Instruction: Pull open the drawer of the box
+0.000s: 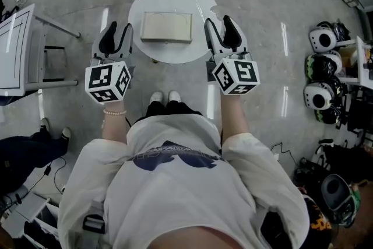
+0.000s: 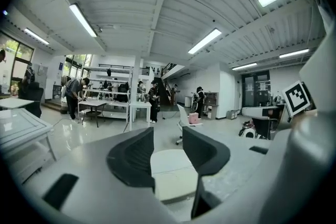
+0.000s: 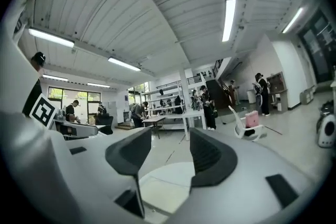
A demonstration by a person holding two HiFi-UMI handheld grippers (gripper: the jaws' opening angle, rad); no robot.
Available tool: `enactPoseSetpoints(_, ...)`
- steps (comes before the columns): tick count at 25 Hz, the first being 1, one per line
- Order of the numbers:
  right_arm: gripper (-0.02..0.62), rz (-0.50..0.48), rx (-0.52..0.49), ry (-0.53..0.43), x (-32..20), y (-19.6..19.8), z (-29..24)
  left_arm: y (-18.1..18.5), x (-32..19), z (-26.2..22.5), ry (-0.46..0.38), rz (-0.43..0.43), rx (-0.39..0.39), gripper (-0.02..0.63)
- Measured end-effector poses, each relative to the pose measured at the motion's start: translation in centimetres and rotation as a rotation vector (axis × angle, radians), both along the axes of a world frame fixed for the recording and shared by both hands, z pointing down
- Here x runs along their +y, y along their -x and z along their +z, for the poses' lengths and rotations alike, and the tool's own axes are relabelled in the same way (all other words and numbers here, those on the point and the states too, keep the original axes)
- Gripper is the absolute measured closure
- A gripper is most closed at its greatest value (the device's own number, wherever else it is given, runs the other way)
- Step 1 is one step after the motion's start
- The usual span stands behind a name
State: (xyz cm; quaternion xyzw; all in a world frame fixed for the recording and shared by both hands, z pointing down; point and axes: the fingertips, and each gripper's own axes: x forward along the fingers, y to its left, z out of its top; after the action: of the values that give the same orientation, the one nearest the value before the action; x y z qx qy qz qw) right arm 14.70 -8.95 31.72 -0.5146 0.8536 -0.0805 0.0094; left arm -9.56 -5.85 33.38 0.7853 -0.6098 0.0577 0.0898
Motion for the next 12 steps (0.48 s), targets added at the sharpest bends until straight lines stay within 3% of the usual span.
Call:
enactPoseSetpoints(6,0.359,0.045,0.029,0.077,-0.5,-3.9,3.6,0.3,0.4,4.0,0.087,-0.041,0.004,0.42)
enactPoseSetpoints(12,0.359,0.065,0.048,0.176,-1.0,-4.0,8.0,1.1,0.3,9.5,0.212,-0.054,0.004,0.42)
